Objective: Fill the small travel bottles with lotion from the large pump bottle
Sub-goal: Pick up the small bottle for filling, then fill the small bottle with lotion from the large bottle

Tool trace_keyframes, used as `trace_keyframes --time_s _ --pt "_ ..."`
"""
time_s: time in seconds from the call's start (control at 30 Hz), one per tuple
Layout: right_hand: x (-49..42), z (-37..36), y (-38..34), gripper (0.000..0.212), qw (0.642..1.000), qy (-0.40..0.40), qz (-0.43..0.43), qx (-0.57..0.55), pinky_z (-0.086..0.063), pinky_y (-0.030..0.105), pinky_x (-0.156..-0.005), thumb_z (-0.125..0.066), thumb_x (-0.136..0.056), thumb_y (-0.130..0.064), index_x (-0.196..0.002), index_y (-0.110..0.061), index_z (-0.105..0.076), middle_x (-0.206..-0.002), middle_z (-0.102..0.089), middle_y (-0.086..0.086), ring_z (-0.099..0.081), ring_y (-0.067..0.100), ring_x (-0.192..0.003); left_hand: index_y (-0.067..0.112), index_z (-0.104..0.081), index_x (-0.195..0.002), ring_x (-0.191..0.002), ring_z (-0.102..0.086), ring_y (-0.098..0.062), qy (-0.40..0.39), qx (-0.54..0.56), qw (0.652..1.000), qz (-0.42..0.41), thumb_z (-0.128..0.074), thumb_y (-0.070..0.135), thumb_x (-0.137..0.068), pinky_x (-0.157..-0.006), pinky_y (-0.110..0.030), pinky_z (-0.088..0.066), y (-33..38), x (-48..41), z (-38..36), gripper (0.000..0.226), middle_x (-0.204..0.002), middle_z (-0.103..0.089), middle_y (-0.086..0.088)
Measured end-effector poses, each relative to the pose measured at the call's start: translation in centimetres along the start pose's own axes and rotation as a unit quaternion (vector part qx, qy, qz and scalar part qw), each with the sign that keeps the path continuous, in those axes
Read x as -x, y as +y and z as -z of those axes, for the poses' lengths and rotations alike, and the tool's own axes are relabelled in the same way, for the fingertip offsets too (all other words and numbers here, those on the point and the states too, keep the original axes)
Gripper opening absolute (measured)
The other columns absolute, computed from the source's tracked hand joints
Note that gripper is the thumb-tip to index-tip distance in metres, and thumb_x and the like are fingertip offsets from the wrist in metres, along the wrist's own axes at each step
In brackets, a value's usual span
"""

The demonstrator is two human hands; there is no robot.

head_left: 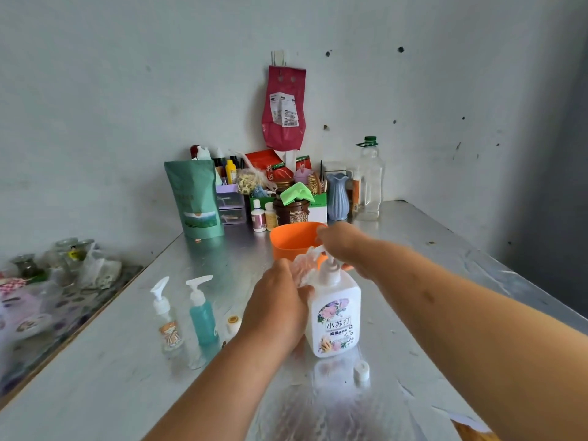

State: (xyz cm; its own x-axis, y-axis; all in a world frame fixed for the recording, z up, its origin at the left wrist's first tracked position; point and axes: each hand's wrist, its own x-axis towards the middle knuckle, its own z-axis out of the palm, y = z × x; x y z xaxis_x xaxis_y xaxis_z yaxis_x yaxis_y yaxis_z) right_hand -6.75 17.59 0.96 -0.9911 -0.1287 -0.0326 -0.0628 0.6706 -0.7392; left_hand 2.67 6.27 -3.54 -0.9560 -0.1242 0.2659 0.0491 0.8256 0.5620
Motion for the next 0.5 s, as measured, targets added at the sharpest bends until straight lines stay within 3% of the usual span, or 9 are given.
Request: trace_keyframes --time_s 0.13,0.2,0.27,0.5 --pt "-0.5 -0.2 0.3 0.036 0.999 0.000 0.007 0.042 -0.041 0.034 -0.081 -0.033 -0.101 -0.008 -0.129 0.005 -0.052 -0.084 -0.048 0.010 -0.044 0.025 -0.091 0.020 -0.045 -0.117 -0.113 -0.054 -0.022 0.008 0.006 1.000 -0.007 -0.056 0.032 -0.096 -0.089 -0.036 -0.046 -0.3 -0.7 -0.5 0.027 -0.125 -0.056 0.000" --pt "-0.7 -0.4 0.4 0.037 0.998 0.009 0.011 0.053 -0.044 0.042 -0.096 -0.033 -0.101 -0.010 -0.129 0.004 -0.052 -0.104 -0.056 0.018 -0.051 0.032 -0.100 0.021 -0.044 -0.118 -0.114 -0.054 -0.022 0.008 0.005 1.000 -0.006 -0.056 0.031 -0.095 -0.089 -0.036 -0.046 -0.4 -0.9 -0.6 0.028 -0.126 -0.056 0.000" --pt "-0.9 -0.4 0.5 0.036 0.997 0.009 0.009 0.070 -0.039 0.049 -0.106 -0.036 -0.100 -0.010 -0.128 0.003 -0.054 -0.127 -0.056 0.023 -0.051 0.039 -0.120 0.021 -0.044 -0.120 -0.114 -0.054 -0.021 0.013 0.009 1.000 -0.007 -0.056 0.031 -0.095 -0.088 -0.035 -0.045 -0.5 -1.2 -0.9 0.029 -0.127 -0.056 0.000" --pt "-1.6 -1.8 0.9 0.037 0.979 0.021 -0.007 0.201 -0.040 0.049 -0.104 -0.032 -0.099 -0.009 -0.130 0.003 -0.047 -0.133 -0.051 0.021 -0.050 0.038 -0.122 0.021 -0.046 -0.120 -0.112 -0.056 -0.021 -0.002 -0.010 1.000 0.003 -0.057 0.032 -0.095 -0.089 -0.036 -0.047 -0.8 -1.1 -0.8 0.030 -0.125 -0.058 0.000"
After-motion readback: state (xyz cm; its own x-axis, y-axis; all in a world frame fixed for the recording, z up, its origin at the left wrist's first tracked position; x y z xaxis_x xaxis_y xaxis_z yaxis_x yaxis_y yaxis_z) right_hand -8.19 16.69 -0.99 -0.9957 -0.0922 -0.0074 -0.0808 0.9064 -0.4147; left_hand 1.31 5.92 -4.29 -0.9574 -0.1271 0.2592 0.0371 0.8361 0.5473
